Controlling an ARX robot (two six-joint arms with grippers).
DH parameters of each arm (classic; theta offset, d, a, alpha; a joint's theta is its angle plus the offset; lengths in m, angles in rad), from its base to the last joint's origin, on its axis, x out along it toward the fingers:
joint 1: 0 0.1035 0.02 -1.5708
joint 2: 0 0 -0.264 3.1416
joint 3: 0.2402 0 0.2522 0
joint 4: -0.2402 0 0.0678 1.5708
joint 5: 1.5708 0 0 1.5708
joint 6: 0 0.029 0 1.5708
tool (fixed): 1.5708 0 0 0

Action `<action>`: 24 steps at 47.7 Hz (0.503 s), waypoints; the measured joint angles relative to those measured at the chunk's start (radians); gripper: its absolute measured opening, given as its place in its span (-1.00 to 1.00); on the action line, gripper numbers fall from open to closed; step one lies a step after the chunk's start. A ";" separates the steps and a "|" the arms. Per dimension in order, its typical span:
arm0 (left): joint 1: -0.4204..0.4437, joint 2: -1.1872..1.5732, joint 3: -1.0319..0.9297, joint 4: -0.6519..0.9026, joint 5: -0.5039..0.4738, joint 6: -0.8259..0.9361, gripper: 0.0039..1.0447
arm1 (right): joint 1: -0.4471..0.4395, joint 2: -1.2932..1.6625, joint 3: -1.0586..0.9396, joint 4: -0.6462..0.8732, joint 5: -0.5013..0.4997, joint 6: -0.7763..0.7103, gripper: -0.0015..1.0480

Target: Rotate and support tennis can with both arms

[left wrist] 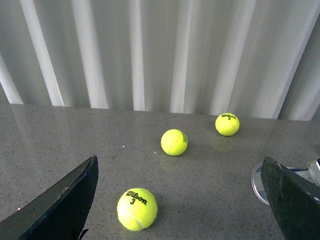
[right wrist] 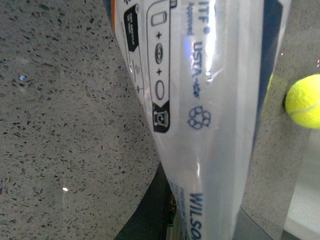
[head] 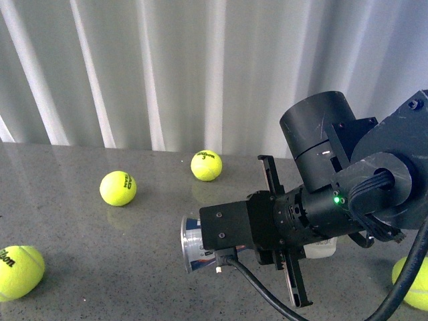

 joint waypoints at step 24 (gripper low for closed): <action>0.000 0.000 0.000 0.000 0.000 0.000 0.88 | 0.003 0.043 -0.031 0.058 -0.004 0.162 -0.24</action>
